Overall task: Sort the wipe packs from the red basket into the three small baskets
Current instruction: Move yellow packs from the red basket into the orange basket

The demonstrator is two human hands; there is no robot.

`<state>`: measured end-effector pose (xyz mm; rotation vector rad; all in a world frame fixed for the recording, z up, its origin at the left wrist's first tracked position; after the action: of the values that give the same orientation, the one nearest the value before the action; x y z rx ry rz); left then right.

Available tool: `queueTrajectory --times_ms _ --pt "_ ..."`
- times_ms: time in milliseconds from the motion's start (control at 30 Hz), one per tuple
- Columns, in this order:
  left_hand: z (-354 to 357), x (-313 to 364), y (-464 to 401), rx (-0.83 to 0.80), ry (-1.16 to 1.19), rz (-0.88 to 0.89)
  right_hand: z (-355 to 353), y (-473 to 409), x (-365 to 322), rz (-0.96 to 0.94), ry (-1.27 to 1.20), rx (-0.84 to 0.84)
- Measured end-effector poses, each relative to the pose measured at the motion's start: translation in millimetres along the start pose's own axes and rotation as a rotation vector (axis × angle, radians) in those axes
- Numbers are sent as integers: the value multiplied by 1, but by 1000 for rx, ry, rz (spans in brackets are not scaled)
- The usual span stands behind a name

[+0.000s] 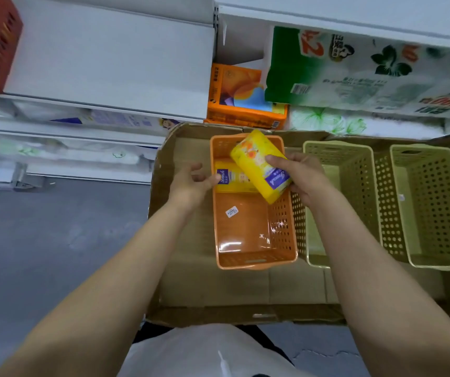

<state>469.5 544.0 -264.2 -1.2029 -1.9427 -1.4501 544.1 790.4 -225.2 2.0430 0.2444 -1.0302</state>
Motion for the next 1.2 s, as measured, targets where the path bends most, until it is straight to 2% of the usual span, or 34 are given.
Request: queueTrajectory --times_ms 67,133,200,300,367,400,500,533,600,667,733,767,833,867,933,1000,1067,1133,1200 --pt "-4 0 10 126 25 52 2 4 11 79 -63 15" --pt "-4 9 17 178 40 92 15 13 20 205 -260 -66" --pt "5 20 19 66 76 78 30 22 21 268 -468 -155" --pt "22 37 24 -158 70 55 43 33 20 245 -514 -204" --pt "25 46 26 -204 86 94 43 36 15 164 -398 -166" --pt "23 50 25 -205 101 113 37 33 10 67 -265 -93" --pt "17 55 21 -261 14 125 7 26 -23 -378 181 209" --pt "17 56 20 -313 -52 126 3 27 -37 -525 255 209" --pt "18 57 21 -444 -148 125 8 30 -52 -693 396 4" --pt "21 58 24 -515 -153 125 18 27 -45 -628 609 -271" --pt "21 57 21 -448 -102 120 20 23 -32 -483 722 -396" --pt "18 54 18 -355 -66 118 18 18 -28 -452 714 -366" --pt "6 43 11 -108 -68 147 11 7 -24 -463 742 -166" --pt "2 35 10 -39 -108 152 6 3 -22 -478 815 -58" --pt "5 14 14 -82 -138 97 5 -1 -15 -463 972 32" --pt "11 -4 18 -154 -101 27 21 -1 -1 -425 1030 -106" --pt "11 -12 15 -158 -34 -13 42 4 16 -423 1089 -257" --pt "6 -15 7 -159 -14 -16 59 8 29 -417 1081 -291" --pt "1 -15 2 -181 -9 1 72 11 40 -478 1100 -235"
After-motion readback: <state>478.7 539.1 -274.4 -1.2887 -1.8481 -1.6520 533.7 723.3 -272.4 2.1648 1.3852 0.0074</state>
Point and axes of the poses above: each hand's wrist, its own y-axis away from the middle knuckle, its own z-axis out of the palm, x = y × z, the point moved 6 cm from there along -y, towards the middle knuckle, and after that the axes turned 13 degrees about x, right-handed, at the moved point
